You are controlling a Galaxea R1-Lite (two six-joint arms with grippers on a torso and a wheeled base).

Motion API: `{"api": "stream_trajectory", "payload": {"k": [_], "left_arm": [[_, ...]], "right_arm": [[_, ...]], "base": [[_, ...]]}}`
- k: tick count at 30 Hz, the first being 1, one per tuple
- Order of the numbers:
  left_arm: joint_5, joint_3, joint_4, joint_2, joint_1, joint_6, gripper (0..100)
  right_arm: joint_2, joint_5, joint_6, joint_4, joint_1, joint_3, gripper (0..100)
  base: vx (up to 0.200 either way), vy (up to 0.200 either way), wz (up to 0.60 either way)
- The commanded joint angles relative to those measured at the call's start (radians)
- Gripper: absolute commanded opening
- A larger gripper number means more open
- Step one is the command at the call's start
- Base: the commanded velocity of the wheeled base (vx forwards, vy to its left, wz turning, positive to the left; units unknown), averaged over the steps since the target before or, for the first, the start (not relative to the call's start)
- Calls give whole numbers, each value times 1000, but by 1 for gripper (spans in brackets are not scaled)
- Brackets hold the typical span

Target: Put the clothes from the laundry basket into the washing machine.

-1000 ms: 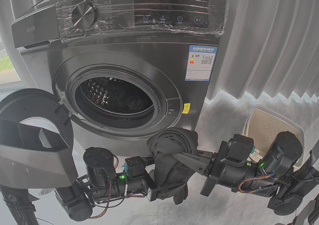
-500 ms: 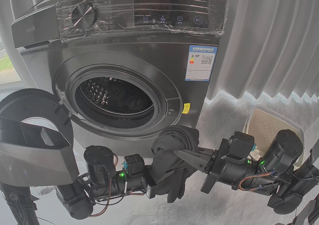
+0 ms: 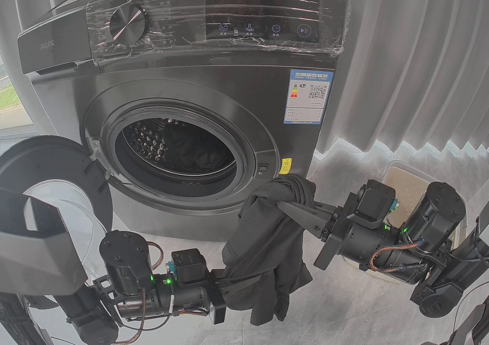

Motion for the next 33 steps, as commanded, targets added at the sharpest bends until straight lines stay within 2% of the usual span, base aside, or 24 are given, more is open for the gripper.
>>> {"api": "stream_trajectory", "payload": {"k": [1,12,13,15,16,19,21,22,30,33], "left_arm": [[-7,32,-4,-86,0,-1,0],[-9,39,-2,-58,14,-3,0],[-9,39,-2,-58,14,-3,100],[-4,62,-1,-26,35,-4,100],[-4,73,-2,-3,55,8,100],[-6,72,-6,43,103,14,100],[-6,72,-6,44,106,14,100],[-9,50,-4,48,146,25,100],[-61,-24,-2,54,149,28,100],[-69,-71,-2,75,147,42,100]], "right_arm": [[3,0,2,1,-2,-1,0],[-3,0,2,-1,21,2,0],[-3,0,2,-1,21,2,0],[-5,0,2,-1,27,4,0],[-7,0,2,-1,30,4,0],[-7,0,2,-1,35,7,0],[-7,0,2,-1,35,7,0],[-8,0,2,-1,41,9,0],[-5,0,2,-1,61,15,0],[-5,0,3,-1,64,15,0]], "base": [[0,0,0],[0,0,0],[0,0,0],[0,0,0],[0,0,0],[0,0,0],[0,0,0],[0,0,0],[0,0,0],[0,0,0]]}}
